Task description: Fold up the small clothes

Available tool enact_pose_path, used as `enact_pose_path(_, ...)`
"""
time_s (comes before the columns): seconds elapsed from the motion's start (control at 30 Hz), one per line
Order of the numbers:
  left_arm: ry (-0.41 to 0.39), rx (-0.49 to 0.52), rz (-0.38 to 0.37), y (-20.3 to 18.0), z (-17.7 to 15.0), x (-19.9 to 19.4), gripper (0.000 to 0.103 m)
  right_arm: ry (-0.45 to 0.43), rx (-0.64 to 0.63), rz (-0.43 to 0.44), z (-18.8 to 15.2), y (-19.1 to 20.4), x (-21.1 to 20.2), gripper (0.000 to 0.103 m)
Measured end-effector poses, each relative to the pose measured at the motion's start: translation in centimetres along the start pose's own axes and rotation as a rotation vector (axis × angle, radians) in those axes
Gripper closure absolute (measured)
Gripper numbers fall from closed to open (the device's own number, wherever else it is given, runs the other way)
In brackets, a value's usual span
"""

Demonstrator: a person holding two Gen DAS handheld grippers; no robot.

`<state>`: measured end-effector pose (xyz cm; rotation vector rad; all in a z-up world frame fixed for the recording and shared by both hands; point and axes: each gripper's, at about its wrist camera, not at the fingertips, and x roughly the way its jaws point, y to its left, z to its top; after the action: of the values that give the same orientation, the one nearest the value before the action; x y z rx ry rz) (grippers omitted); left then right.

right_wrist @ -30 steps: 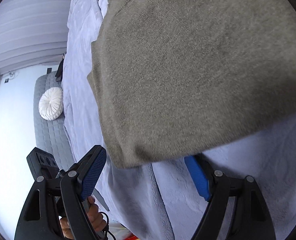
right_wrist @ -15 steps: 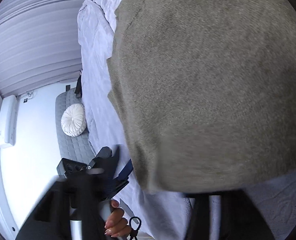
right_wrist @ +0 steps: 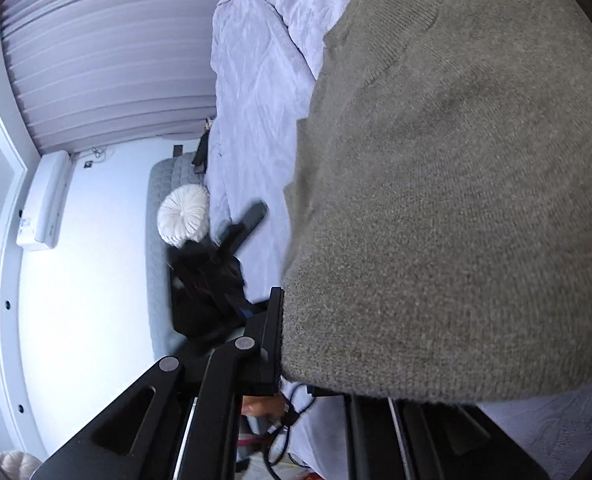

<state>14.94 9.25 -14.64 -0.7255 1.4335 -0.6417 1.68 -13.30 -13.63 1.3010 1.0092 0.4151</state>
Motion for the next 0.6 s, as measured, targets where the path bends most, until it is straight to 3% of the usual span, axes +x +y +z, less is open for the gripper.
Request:
enact_pose_path(0.07, 0.020, 0.037, 0.029, -1.4, -0.1, 1.3, 0.001, 0.038, -0.009, -0.064, -0.6, -0.3, 0.6, 0.094)
enact_pose_path(0.2, 0.057, 0.090, 0.161, -2.1, -0.8, 3.9, 0.001, 0.123, -0.010, -0.183, -1.6, -1.2, 0.7, 0.087)
enact_pose_path(0.27, 0.054, 0.115, 0.205, -2.2, -0.9, 4.3, 0.001, 0.164, -0.018, -0.230, -1.9, -1.5, -0.2, 0.074)
enact_pose_path(0.33, 0.037, 0.127, 0.224, -2.4, -1.0, 4.3, 0.002, 0.163, -0.036, -0.254, -1.9, -1.4, -2.0, 0.050)
enact_pose_path(0.37, 0.025, 0.132, 0.237, -2.5, -1.0, 4.2, 0.006, 0.152, -0.050, -0.259, -1.6, -1.2, -3.3, 0.048)
enact_pose_path(0.43, 0.004, 0.151, 0.297, -2.7, -1.1, 4.1, 0.030, 0.094, -0.086, -0.277, -0.7, -0.7, -5.6, 0.048)
enact_pose_path(0.47, -0.002, 0.169, 0.343, -2.8, -1.1, 4.1, 0.049, 0.038, -0.115, -0.297, 0.2, -0.4, -6.9, 0.049)
enact_pose_path(0.5, -0.006, 0.188, 0.361, -2.9, -1.1, 4.0, 0.058, -0.007, -0.141, -0.317, 1.1, -0.1, -7.9, 0.058)
enact_pose_path(0.53, -0.017, 0.199, 0.361, -3.0, -1.1, 3.8, 0.062, -0.043, -0.161, -0.339, 2.1, 0.1, -8.5, 0.077)
enact_pose_path(0.6, -0.040, 0.223, 0.366, -3.5, -1.2, 3.1, 0.069, -0.100, -0.191, -0.426, 4.4, 0.4, -8.8, 0.086)
